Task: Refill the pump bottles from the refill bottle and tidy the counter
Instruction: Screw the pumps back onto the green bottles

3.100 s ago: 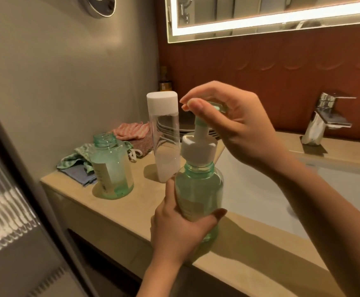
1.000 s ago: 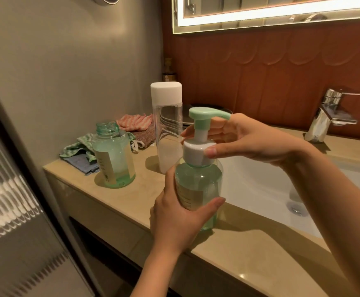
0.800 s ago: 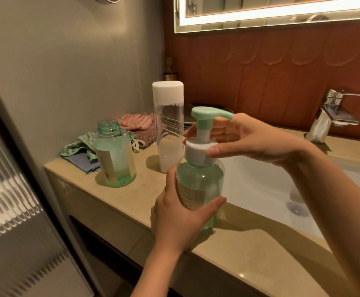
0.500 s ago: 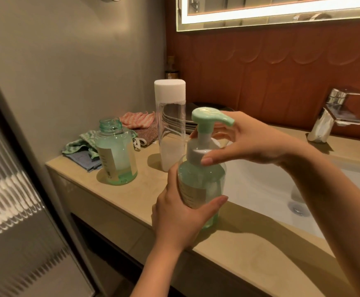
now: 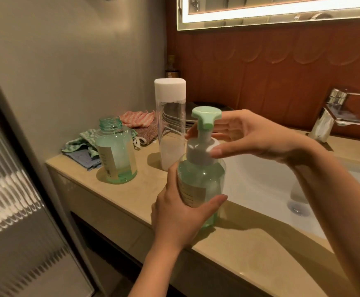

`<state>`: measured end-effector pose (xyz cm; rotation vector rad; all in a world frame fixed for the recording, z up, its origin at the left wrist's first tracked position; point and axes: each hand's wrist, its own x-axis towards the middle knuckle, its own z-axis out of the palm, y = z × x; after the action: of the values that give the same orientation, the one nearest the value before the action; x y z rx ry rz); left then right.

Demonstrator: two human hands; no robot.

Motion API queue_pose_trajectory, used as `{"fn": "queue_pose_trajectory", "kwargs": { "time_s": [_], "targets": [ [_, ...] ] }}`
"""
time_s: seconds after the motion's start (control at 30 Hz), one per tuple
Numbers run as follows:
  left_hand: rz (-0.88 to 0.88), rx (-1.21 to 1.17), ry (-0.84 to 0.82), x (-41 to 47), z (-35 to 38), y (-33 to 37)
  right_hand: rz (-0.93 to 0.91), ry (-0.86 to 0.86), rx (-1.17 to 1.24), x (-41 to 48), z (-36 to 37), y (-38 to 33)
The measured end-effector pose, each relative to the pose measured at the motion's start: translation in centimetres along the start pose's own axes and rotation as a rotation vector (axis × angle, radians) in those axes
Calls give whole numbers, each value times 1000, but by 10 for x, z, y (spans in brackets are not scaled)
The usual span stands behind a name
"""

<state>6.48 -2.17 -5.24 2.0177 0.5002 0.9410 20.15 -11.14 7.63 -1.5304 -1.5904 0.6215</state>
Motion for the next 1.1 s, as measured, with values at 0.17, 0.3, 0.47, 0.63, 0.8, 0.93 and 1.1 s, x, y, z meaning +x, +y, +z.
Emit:
{"fn": "queue_pose_trajectory", "kwargs": {
  "time_s": [0.17,0.3,0.47,0.63,0.8,0.93,1.1],
  "targets": [
    [-27,-28,15,0,1,-2,53,145,-117,18,19,10],
    [-74,8,23,0,1,-2,10,82,-85,20,28,9],
    [-61,7,25,0,1,-2,16,-123,204,11,19,14],
    [-38,-16,0,1,1,-2,26,-93,179,10,12,17],
    [-28,-68,-8,0,1,-3,-36,119,-63,16,19,9],
    [-42,-74,2,1,0,1,-33,195,-111,23,35,9],
    [-44,-65,-5,2,-2,2,-39,121,-107,18,37,-1]
  ]
}}
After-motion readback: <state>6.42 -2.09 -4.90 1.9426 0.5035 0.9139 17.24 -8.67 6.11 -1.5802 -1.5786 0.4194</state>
